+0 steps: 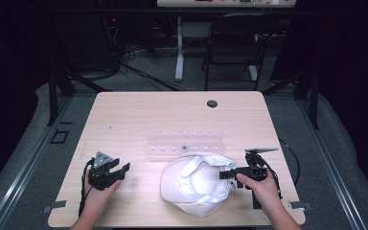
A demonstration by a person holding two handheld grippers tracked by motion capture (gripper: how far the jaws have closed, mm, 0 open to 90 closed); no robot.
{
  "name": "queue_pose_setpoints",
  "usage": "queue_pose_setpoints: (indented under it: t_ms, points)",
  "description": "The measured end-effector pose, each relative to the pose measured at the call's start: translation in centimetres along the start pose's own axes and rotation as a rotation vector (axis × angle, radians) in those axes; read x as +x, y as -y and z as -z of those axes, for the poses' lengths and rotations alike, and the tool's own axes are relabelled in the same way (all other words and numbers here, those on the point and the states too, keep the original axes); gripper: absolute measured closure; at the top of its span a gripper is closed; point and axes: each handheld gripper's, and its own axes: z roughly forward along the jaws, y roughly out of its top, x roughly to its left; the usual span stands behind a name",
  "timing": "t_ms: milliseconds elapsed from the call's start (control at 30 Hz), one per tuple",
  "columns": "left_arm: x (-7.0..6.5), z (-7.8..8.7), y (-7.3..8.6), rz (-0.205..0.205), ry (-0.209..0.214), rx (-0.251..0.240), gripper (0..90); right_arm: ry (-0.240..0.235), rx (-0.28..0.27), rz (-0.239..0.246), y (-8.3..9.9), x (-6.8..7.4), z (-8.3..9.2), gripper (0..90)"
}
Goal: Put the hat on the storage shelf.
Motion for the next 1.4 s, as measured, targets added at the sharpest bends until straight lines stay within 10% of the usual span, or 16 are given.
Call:
queue_pose_setpoints:
  t_ms: [433,800,1400]
  points:
    - [0.0,-0.1,0.0,0.001,0.001,0.003,50.4,-0.049,-0.015,0.013,-0.8,1.8,1.4,49.0]
    - [0.0,-0.2,0.1,0.000,0.000,0.005,50.4,-0.037,-0.008,-0.026,-1.5,2.0,2.0,79.2]
    - [-0.2,-0.2,0.1,-0.010,0.002,0.012,50.5,-0.012,0.027,0.016,-1.9,3.1,2.3,81.9]
